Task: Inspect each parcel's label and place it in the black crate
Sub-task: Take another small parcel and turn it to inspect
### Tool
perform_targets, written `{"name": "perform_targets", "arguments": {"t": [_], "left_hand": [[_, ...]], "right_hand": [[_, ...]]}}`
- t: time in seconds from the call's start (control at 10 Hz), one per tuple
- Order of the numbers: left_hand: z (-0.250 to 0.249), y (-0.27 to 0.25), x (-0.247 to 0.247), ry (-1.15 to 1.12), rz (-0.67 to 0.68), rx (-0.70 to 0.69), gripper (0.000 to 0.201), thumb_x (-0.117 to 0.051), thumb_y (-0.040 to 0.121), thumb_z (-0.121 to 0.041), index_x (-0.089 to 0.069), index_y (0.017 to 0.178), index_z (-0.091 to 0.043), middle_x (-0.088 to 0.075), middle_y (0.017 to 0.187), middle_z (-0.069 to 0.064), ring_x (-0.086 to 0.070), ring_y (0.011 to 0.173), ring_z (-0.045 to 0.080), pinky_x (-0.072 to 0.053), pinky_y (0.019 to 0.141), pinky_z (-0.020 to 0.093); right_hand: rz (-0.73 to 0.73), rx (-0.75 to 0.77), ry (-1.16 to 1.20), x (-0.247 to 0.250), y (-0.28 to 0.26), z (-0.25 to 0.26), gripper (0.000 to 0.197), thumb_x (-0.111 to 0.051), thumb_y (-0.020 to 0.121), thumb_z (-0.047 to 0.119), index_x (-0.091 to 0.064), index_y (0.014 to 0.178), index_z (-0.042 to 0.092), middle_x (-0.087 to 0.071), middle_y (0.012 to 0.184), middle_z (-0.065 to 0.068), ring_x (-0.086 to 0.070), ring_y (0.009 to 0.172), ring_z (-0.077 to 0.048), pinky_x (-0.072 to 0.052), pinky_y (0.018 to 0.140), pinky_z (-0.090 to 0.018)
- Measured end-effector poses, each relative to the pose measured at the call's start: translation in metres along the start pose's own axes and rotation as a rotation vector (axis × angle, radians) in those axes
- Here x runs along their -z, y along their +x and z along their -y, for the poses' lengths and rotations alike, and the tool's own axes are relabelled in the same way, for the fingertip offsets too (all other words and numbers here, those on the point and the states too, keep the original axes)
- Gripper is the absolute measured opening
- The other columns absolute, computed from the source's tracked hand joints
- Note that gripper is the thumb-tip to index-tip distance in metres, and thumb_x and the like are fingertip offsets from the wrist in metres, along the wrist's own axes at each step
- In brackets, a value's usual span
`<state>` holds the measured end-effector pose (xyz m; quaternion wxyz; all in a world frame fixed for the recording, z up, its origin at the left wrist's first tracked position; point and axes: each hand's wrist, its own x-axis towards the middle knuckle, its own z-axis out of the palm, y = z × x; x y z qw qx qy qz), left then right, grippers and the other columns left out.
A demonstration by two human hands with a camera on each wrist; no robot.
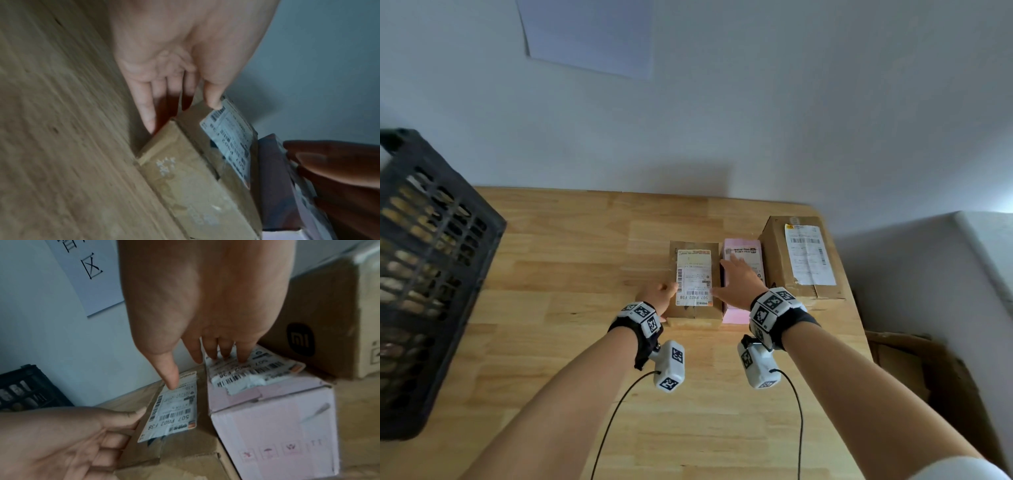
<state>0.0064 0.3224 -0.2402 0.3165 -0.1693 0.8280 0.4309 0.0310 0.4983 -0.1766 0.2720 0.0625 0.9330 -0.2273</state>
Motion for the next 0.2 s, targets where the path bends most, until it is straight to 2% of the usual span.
{"name": "perform_targets", "arguments": {"t": [0.1, 0.2], "left_hand": [[0.0, -0.015, 0.007, -0.173, 0.069, 0.01, 0.042, -0.05, 0.097, -0.027, -0.047, 0.134, -0.006, -0.05, 0.137, 0.014, -0.049, 0.125, 0.032, -0.048, 0.098, 0.045], [-0.004, -0.04, 0.023, -0.272, 0.138, -0.006, 0.041, -0.054, 0.095, -0.014, -0.047, 0.134, -0.004, -0.052, 0.135, 0.016, -0.051, 0.124, 0.031, -0.047, 0.095, 0.04]], "right_hand": [[-0.008, 0.012, 0.034, 0.005, -0.018, 0.0, 0.056, -0.051, 0.095, 0.022, -0.029, 0.144, 0.006, -0.027, 0.152, -0.01, -0.024, 0.141, -0.026, -0.023, 0.113, -0.034], [-0.035, 0.003, 0.048, 0.004, -0.026, 0.009, 0.045, -0.048, 0.096, 0.014, -0.038, 0.138, 0.004, -0.044, 0.139, -0.014, -0.044, 0.128, -0.028, -0.037, 0.104, -0.033]]}}
